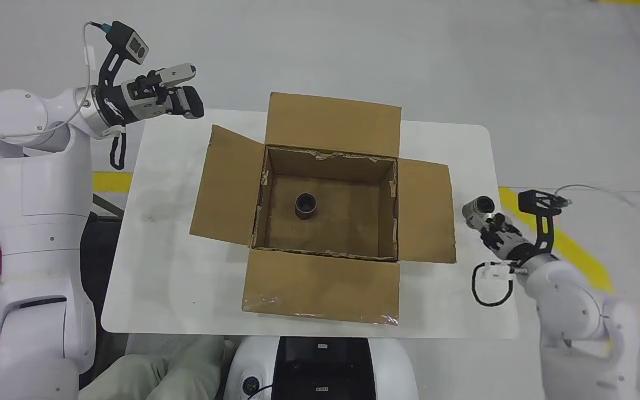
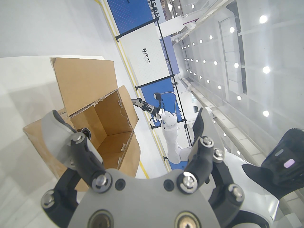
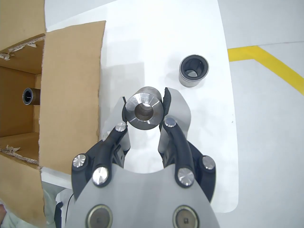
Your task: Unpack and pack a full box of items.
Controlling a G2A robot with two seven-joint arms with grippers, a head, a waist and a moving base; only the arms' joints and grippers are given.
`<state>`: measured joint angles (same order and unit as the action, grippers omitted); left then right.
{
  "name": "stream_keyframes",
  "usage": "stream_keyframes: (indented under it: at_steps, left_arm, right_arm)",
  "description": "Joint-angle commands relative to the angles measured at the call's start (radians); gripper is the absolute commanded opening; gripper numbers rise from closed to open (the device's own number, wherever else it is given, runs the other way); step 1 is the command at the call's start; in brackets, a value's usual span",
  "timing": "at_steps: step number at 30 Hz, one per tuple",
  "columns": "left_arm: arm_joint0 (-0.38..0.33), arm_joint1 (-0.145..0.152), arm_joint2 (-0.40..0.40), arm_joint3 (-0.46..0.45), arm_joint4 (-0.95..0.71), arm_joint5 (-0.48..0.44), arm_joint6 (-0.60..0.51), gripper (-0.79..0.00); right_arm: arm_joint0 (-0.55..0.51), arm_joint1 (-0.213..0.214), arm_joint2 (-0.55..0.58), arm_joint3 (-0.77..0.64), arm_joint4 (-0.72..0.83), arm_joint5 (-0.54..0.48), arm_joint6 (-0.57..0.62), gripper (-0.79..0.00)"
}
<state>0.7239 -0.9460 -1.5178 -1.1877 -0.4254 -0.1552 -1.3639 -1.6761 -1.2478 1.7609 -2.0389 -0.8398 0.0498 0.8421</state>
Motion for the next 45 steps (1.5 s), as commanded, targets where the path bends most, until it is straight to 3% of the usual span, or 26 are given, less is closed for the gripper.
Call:
stream_keyframes:
  at_steps: [1,38,45]
  left_arm:
    - [0.000,0.000,0.000,0.000,0.000,0.000,0.000,0.000]
    - [0.000,0.000,0.000,0.000,0.000,0.000,0.000,0.000]
    - [0.000,0.000,0.000,0.000,0.000,0.000,0.000,0.000]
  right_arm:
    - [0.011,0.001,-0.003,0.029,0.004,0.006,-0.002,-0.785]
    - [0.122,0.011,-0.116,0.303,-0.114,0.141,-0.067,-0.785]
    - [0.142,0.011,-0.136,0.330,-0.130,0.151,-0.073,-0.739]
